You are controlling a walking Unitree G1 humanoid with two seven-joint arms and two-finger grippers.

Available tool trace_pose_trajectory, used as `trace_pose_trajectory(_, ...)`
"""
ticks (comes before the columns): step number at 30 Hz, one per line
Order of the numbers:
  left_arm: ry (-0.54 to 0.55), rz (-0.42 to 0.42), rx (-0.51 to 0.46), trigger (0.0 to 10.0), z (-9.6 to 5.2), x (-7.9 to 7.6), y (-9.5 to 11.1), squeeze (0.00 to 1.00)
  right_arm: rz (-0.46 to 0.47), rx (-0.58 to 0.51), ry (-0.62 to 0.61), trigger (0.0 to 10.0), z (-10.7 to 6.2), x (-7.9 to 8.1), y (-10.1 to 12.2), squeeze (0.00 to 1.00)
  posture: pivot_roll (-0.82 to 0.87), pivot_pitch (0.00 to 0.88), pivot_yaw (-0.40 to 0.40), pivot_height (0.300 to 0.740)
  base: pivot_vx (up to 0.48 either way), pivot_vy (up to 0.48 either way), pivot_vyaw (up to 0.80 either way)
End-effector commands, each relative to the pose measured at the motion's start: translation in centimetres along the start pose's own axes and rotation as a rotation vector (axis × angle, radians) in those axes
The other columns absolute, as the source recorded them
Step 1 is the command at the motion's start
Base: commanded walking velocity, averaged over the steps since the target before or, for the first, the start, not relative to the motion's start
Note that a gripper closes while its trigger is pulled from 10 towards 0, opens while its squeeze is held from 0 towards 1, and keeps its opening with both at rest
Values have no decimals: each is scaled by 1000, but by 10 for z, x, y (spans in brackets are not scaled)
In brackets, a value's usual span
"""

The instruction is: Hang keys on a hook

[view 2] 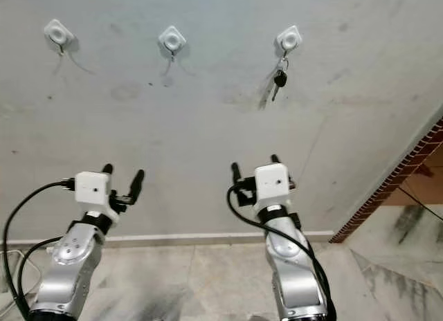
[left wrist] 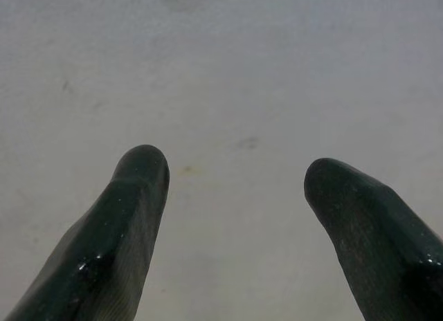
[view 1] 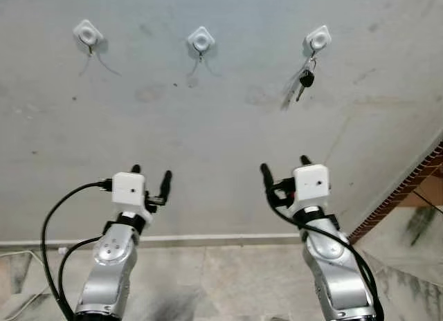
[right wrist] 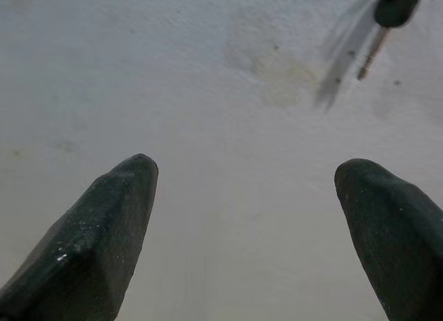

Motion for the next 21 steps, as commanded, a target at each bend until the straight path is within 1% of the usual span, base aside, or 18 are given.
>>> trace_pose_trajectory(1, -21, -11, 7, 10000, 0, -7, -1, 0, -5, 15, -24, 10000, -3, -7, -3, 0, -44, 86, 27, 740, 0, 0, 0)
trace_pose_trajectory(3, -33, 0, -3, 10000, 0, -9, 2, 0, -3, 15, -26, 10000, -3, -7, -2, 0, -47, 98, 27, 740, 0, 0, 0)
trace_pose_trajectory(4, -34, -26, -4, 10000, 0, -11, 4, 0, 0, 14, -28, 10000, -3, -8, -1, 0, -47, 102, 27, 740, 0, 0, 0)
trace_pose_trajectory(5, -36, -35, -6, 10000, 0, -11, 6, 0, 1, 14, -29, 10000, -4, -8, -1, 0, -47, 104, 26, 740, 0, 0, 0)
trace_pose_trajectory(7, -42, -30, -17, 10000, 1, -14, 11, 0, 2, 15, -30, 10000, -4, -8, 0, 0, -47, 111, 26, 740, 0, 0, 0)
trace_pose_trajectory(9, -43, -41, -23, 10000, 2, -15, 14, 0, 3, 19, -31, 10000, -4, -8, -1, 0, -46, 115, 26, 740, 0, 0, 0)
trace_pose_trajectory(10, -42, -60, -28, 10000, 2, -16, 17, 0, 5, 22, -32, 10000, -5, -8, -2, 0, -45, 116, 26, 740, 0, 0, 0)
trace_pose_trajectory(13, -46, -73, -37, 10000, 4, -17, 21, 0, 6, 25, -31, 10000, -4, -8, -2, 0, -44, 120, 26, 740, 0, 0, 0)
trace_pose_trajectory(21, -65, -82, -42, 10000, 5, -19, 27, 0, 2, 22, -33, 10000, -2, -9, 0, 0, -48, 123, 29, 740, 0, 0, 0)
Point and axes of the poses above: a point about 5 cm out from each wrist's last joint towards the gripper, its own z axis pointing out of the wrist towards the gripper, its own y axis along the axis of the wrist's last joint, x = y × z, the point moved 5 cm from there along z, pointing out of the wrist towards the gripper, and after that the axes turned 13 degrees about z, right-handed, at the moved point
